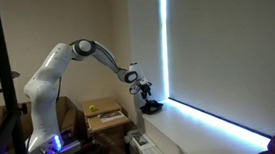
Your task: Pick up one piece of socks and put it on top of the drawer
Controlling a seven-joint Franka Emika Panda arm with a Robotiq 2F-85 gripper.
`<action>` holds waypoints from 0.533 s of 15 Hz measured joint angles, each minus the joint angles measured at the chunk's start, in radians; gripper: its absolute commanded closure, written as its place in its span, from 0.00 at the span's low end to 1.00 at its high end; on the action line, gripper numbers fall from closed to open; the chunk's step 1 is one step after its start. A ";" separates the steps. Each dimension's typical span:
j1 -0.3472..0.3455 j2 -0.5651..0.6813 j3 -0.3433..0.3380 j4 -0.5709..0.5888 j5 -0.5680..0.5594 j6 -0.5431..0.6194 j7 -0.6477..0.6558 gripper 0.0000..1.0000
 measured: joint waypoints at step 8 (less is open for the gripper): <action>0.095 0.210 -0.087 0.151 -0.025 0.078 0.080 0.47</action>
